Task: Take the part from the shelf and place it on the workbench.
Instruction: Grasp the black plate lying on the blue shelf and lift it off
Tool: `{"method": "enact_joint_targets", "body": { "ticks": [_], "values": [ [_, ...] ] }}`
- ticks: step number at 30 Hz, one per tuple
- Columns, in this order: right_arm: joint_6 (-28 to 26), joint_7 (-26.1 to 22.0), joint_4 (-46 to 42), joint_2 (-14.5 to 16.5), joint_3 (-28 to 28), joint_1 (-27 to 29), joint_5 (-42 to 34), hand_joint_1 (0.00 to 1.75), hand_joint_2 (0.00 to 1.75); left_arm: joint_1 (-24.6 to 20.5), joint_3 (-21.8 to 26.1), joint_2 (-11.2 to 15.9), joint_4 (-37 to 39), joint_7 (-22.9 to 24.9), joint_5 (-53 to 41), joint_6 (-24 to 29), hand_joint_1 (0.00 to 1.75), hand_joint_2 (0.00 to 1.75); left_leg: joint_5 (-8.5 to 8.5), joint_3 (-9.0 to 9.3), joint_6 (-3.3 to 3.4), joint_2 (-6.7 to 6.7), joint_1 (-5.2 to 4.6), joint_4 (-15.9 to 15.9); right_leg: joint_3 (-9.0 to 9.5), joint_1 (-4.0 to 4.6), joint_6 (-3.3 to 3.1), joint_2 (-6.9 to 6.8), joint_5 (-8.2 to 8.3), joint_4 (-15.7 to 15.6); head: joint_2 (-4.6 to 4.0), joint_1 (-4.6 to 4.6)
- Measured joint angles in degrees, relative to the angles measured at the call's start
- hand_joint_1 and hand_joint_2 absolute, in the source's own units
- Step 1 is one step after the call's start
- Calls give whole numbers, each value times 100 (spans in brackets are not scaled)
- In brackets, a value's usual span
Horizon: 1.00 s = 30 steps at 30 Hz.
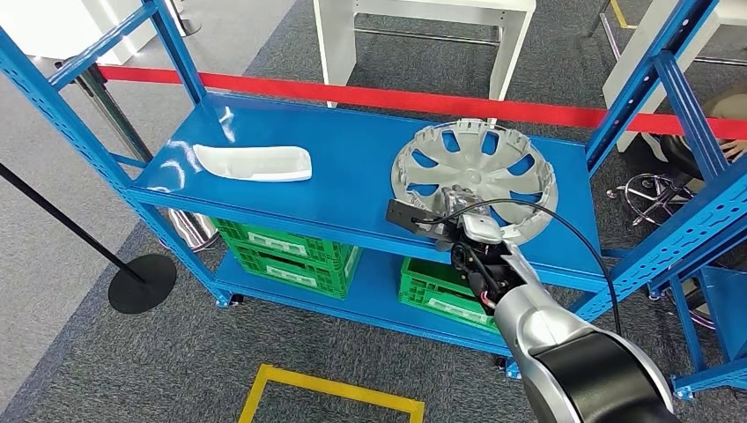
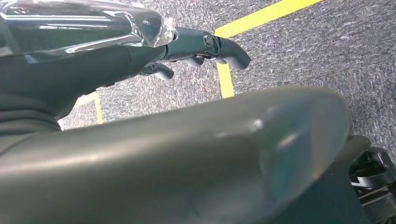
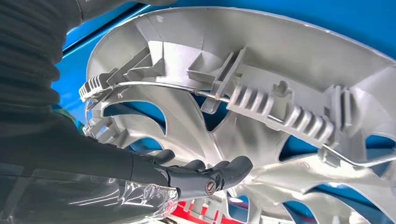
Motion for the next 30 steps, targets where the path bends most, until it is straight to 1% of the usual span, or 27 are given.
{"method": "enact_joint_targets", "body": {
  "ticks": [6, 7, 8, 10, 11, 12, 17, 30],
  "values": [
    [183, 61, 0, -6, -42, -28, 4, 0, 175, 0, 20, 0, 0, 0, 0, -3, 0, 0, -1, 6, 0, 0, 0, 0, 6, 0, 0, 0, -1, 0, 0, 0],
    [215, 79, 0, -6, -48, -31, 5, 15, 175, 0, 28, 0, 0, 0, 0, -4, 0, 0, -2, 8, 0, 0, 0, 0, 7, 0, 0, 0, -1, 0, 0, 0],
    [267, 101, 0, -7, -57, -38, 7, 52, 175, 0, 38, 0, 0, 0, 0, -4, 0, 0, -2, 9, 0, 0, 0, 0, 8, 0, 0, 0, -1, 0, 0, 0],
    [417, 149, 0, -8, -82, -54, 10, 139, 175, 0, 62, 0, 0, 0, 3, -3, 0, 0, -3, 13, -1, 1, 0, 0, 12, 0, 0, 0, -1, 0, 0, 0],
    [495, 168, 0, -8, -92, -59, 10, 168, 175, -1, 74, 0, 0, 0, 6, -2, 0, 0, -6, 18, -2, 2, 0, 0, 16, 0, 0, 1, -2, -1, 0, -1],
    [567, 183, 0, -7, -99, -60, 10, 174, 175, -1, 84, 0, 0, 0, 10, -2, 0, 0, -9, 24, -2, 4, 0, -1, 22, 0, 1, 2, -3, -1, 0, -1],
    [753, 219, 2, -10, -126, -41, 22, 175, 175, -2, 132, -5, 0, -15, 17, -2, 0, 0, -18, 47, -1, 5, 0, -2, 44, 0, 3, 2, -8, -4, 0, 0],
    [796, 206, 0, -78, -190, -19, 102, 175, 175, -4, 211, -9, 0, -29, 17, 1, 0, 0, -19, 57, 0, 6, -2, 6, 55, 0, 4, 2, -6, -3, 0, 0]
  ]
}}
